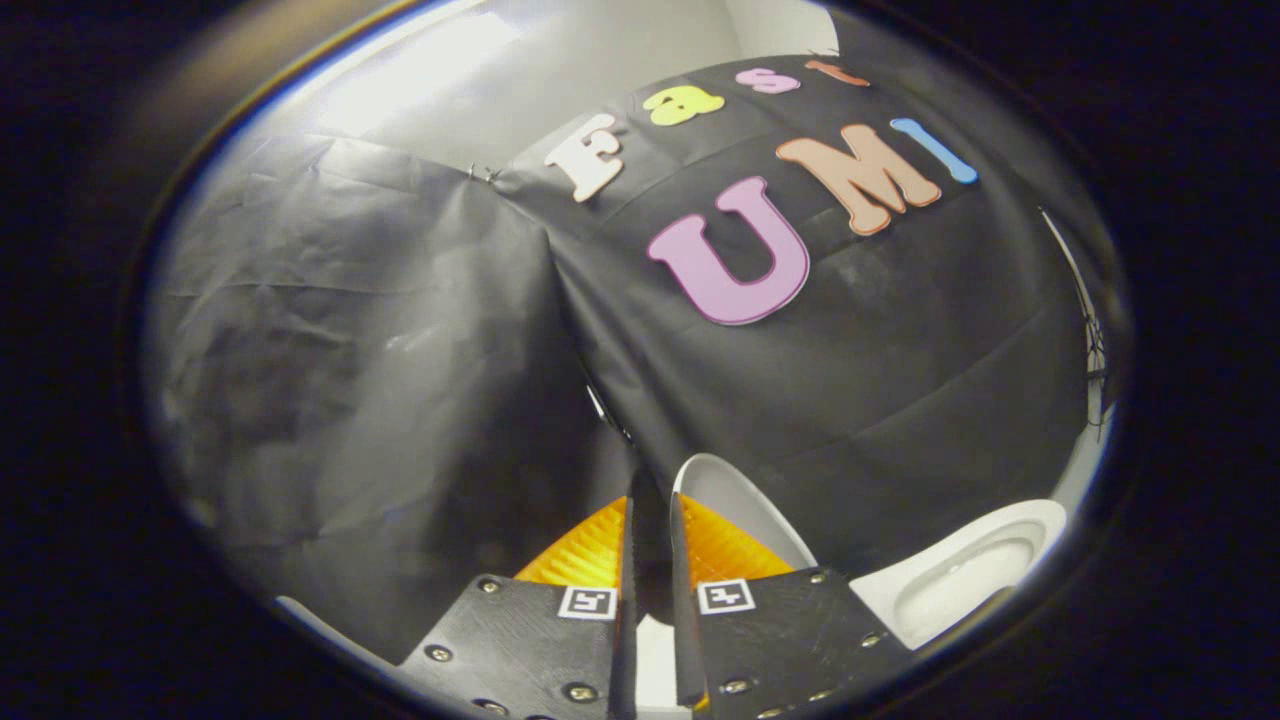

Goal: Open the toilet lid.

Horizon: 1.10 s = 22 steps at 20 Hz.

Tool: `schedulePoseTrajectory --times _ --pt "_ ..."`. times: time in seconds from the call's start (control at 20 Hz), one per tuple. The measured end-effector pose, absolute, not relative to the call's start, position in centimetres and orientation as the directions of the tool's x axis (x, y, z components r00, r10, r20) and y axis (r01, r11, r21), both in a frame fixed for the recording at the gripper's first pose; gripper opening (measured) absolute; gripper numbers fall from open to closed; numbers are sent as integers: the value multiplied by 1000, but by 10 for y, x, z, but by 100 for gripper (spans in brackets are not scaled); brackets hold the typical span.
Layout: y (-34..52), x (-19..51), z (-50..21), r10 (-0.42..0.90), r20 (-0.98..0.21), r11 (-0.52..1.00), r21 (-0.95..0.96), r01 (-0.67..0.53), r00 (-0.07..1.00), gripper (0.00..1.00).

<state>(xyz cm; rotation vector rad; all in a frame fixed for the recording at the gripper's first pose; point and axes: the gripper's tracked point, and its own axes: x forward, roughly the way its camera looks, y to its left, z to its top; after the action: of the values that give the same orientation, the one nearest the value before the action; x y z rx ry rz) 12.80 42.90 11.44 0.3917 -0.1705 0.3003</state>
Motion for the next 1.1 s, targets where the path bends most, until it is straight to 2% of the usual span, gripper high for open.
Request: schedulePoseTrajectory --times 0.15,0.65,0.75,0.85,1.0,1.1 --pt "411 120 141 213 271 892 339 -300 939 15" --pt "309 100 174 83 272 971 194 -139 959 16" --pt "285 94 170 54 261 983 155 -97 964 21" --pt "258 90 163 19 250 989 139 -55 968 21" --pt "231 84 158 -13 246 993 116 -16 969 35" --pt "217 80 155 -32 237 994 105 7 971 50"
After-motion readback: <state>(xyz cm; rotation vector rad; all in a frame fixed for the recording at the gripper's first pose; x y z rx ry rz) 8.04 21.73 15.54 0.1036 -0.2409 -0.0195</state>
